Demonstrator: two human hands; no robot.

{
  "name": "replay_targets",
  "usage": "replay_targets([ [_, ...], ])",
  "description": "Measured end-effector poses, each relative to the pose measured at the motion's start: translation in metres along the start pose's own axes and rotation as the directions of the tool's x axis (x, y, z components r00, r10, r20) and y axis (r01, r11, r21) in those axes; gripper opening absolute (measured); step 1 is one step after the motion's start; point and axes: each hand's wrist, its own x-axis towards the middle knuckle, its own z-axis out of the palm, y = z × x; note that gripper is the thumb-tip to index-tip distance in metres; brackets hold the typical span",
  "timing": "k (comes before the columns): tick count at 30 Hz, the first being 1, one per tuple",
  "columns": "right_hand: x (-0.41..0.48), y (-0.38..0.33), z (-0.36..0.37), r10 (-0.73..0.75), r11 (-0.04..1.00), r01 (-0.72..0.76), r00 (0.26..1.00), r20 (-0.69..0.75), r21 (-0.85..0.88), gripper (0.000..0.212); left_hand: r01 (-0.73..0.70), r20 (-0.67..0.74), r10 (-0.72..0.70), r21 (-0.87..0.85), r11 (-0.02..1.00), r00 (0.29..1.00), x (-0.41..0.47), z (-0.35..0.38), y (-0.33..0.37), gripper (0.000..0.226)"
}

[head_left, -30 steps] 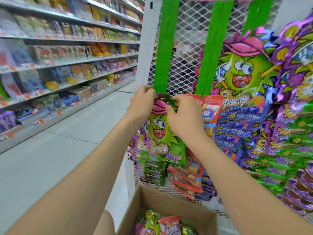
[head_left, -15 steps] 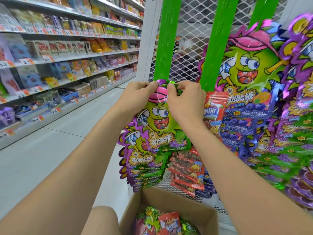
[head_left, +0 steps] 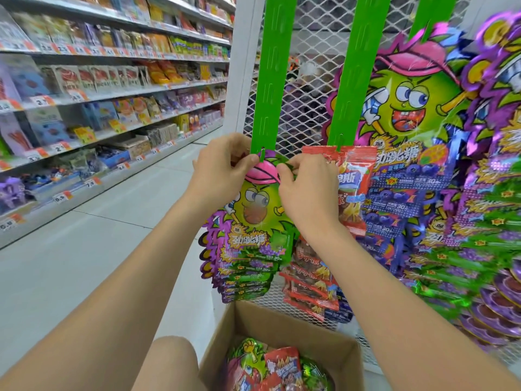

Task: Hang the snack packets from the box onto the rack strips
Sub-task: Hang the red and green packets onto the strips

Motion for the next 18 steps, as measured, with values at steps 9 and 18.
replay_targets([
  [9, -0.004, 0.007, -0.013, -0.169, 0.981, 0.160, 0.983, -0.074, -0.109, 0.020, 0.005, -0.075, 0.001, 0.080, 0.997, 0.997, -0.005, 0.010, -0.008, 0.024],
  [18, -0.120, 0.092, -0.011, -0.107, 0.947, 0.298, 0.646, 0.756, -0.121, 0.015, -0.150, -0.021, 0.163, 0.297, 0.943, 0.986, -0.130, 0.083, -0.050, 0.017],
])
